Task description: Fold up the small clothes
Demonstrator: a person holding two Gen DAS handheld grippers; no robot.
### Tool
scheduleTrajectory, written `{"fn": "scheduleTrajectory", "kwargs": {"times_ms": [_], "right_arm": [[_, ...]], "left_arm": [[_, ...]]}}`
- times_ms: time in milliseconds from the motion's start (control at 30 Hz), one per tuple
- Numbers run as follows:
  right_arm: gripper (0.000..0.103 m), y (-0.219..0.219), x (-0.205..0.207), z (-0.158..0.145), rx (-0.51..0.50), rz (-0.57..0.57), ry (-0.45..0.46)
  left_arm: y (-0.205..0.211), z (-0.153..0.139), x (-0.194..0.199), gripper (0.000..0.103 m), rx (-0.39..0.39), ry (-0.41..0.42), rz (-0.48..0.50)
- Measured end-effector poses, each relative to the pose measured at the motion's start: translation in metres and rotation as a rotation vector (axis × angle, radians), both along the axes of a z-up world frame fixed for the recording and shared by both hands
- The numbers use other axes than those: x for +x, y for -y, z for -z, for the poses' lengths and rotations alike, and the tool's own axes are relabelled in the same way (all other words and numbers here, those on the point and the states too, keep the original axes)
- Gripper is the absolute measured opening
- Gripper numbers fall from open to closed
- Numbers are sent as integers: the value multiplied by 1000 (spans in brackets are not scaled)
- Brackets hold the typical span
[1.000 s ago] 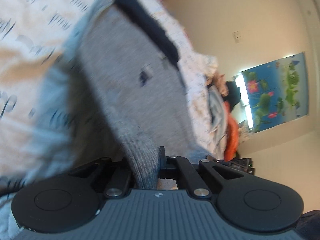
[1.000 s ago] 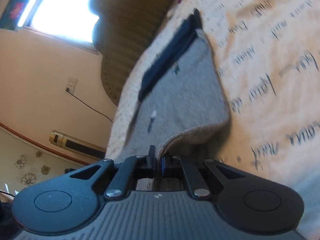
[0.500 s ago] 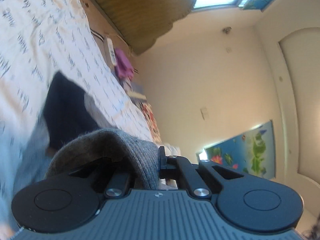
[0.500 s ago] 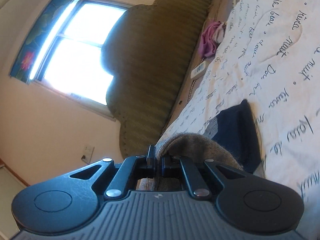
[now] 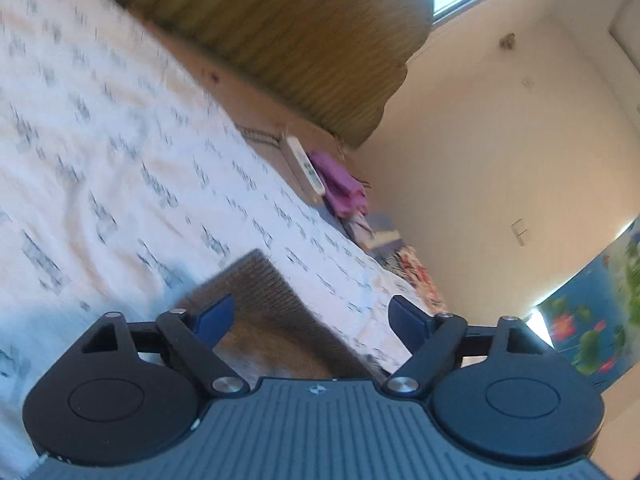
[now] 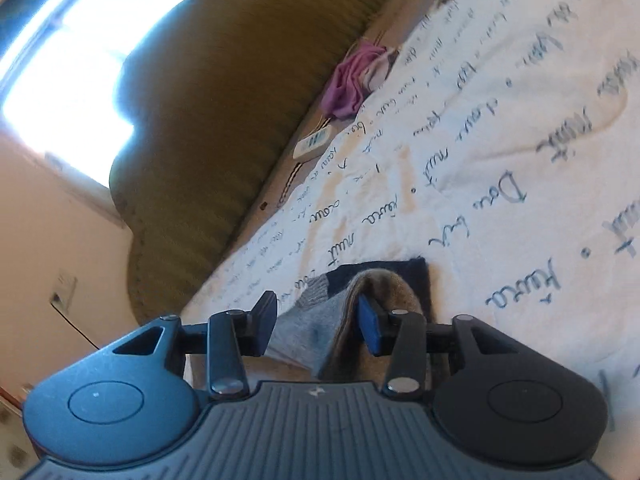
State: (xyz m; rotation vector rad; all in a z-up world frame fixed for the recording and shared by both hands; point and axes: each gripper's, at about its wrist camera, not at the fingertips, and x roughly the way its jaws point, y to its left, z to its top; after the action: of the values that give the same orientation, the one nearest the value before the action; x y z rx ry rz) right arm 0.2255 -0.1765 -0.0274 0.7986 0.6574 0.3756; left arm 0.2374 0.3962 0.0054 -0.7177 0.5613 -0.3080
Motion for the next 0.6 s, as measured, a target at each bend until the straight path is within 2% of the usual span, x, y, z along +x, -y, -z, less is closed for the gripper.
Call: {"fn": "scheduleTrajectory", "kwargs": {"times_ms": [33, 100, 133, 167, 267, 333, 367, 433, 467, 533, 567, 600], "right_arm": [[44, -2, -2, -7, -67, 9, 20], [44, -2, -1, -13, -129, 8, 27], [44, -2, 2, -14, -143, 7, 17], [44, -4, 5, -14, -150, 5, 9], [44, -9, 16, -5, -189, -31, -48], [44, -18, 26, 2, -265, -44, -95], [43, -21, 29, 6, -300, -44, -103], [44, -22, 34, 11, -303, -41, -98], [44, -23, 37, 11, -303, -38, -96], [44, -25, 43, 10, -324, -42, -88], [42, -28, 46, 10, -345, -56, -93], [42, -29, 48, 8, -363, -64, -94]], "left_arm": [[4, -6, -10, 95, 111, 31, -29], [19, -10, -23, 95, 376, 79, -48], [24, -6, -23, 95, 451, 81, -40], [28, -1, -19, 94, 491, 56, -28], [36, 20, -4, 93, 476, -31, 30], [44, 28, 9, 91, 470, -63, 53], [48, 32, 18, 91, 465, -73, 62], [58, 34, 36, 90, 472, -91, 87], [63, 37, 46, 90, 491, -112, 97], [73, 48, 68, 79, 555, -190, 108], [79, 53, 75, 80, 596, -193, 105], [84, 54, 77, 69, 634, -168, 105]]}}
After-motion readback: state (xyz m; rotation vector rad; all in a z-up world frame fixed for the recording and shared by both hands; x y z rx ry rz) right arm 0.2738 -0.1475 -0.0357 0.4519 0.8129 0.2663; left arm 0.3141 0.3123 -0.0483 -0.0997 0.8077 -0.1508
